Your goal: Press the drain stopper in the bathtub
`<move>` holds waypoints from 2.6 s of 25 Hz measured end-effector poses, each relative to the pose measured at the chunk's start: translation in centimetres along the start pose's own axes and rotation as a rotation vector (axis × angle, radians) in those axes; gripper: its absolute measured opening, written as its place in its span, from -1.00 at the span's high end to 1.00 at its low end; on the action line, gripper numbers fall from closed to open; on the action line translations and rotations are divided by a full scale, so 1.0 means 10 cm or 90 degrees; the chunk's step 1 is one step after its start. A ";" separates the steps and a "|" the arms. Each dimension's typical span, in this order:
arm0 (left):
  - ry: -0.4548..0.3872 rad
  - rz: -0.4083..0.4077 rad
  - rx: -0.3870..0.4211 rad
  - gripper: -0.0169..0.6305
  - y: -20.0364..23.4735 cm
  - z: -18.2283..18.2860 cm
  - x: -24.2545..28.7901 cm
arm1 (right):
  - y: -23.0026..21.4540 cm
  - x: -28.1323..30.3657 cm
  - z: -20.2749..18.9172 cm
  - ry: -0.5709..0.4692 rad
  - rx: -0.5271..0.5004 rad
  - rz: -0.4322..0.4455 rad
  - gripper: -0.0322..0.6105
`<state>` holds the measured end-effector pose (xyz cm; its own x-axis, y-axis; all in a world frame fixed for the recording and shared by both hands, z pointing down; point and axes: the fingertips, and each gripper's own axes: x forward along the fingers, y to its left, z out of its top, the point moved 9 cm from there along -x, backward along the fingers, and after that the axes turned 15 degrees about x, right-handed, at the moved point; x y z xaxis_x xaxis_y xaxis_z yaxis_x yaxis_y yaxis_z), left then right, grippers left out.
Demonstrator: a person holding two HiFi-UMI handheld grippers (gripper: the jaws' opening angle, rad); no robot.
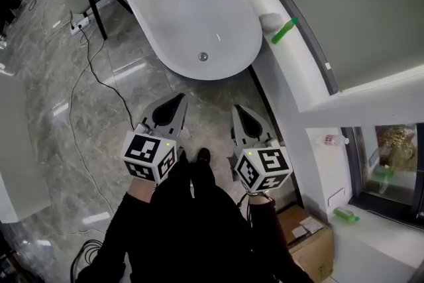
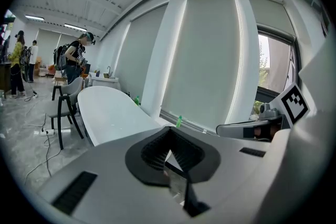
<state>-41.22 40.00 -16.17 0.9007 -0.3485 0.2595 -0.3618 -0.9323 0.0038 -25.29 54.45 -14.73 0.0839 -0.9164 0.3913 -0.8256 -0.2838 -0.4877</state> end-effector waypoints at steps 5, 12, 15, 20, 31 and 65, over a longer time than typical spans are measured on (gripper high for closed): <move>-0.009 0.005 0.012 0.93 -0.04 0.11 0.10 | -0.17 -0.14 0.13 -0.018 0.000 -0.009 0.89; -0.010 0.012 0.021 0.93 -0.15 0.20 0.25 | -0.37 -0.27 0.31 -0.033 -0.009 -0.020 0.89; -0.003 0.014 0.014 0.93 -0.18 0.19 0.29 | -0.41 -0.29 0.32 -0.029 -0.006 -0.020 0.89; 0.007 0.013 0.027 0.93 -0.21 0.26 0.40 | -0.46 -0.26 0.38 -0.029 -0.005 -0.013 0.89; 0.028 0.019 0.029 0.93 -0.21 0.30 0.62 | -0.56 -0.04 0.51 -0.017 -0.022 -0.013 0.89; 0.181 -0.103 -0.047 0.93 1.48 -0.17 2.63 | -0.94 2.31 0.97 0.096 0.032 -0.137 0.89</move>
<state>-23.30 17.23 -7.62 0.8490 -0.1452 0.5081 -0.2450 -0.9601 0.1350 -10.22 33.18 -8.64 0.1679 -0.7822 0.5999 -0.7683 -0.4852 -0.4176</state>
